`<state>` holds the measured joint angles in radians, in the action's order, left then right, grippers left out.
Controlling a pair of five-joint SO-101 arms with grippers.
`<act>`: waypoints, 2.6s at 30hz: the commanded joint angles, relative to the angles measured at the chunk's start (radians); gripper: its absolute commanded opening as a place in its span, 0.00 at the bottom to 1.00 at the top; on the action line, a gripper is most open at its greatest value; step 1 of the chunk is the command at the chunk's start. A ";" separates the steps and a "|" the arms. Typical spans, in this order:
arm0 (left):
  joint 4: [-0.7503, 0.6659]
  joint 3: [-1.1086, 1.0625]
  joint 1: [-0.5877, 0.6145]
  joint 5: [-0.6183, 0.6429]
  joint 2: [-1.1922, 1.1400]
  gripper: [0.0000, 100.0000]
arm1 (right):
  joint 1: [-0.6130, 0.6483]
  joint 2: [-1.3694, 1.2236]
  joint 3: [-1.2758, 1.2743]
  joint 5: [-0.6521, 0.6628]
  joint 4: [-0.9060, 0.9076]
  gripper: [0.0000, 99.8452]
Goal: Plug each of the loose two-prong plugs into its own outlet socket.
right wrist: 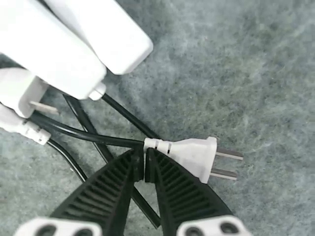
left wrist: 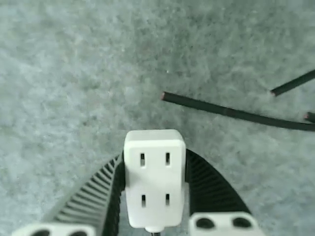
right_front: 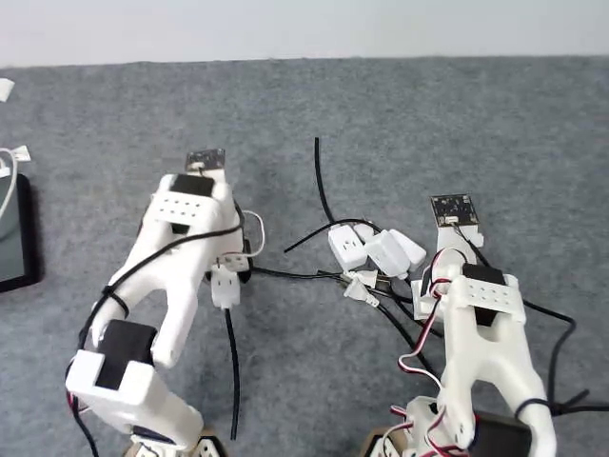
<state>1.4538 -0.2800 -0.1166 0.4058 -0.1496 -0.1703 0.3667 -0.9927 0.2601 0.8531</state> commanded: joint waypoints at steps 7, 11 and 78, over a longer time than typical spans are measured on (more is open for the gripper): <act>-0.258 -0.185 -0.015 0.008 0.012 0.02 | 0.008 0.035 0.002 0.011 -0.013 0.01; -0.288 -0.200 -0.009 0.032 0.012 0.07 | 0.008 0.035 0.002 0.011 -0.015 0.01; -0.520 -0.823 0.416 -0.195 0.703 0.21 | 0.177 0.344 -0.164 0.354 0.278 0.14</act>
<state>0.9551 -1.1040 0.2946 0.2171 0.5301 0.0506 0.6966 -1.1615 0.5777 1.1201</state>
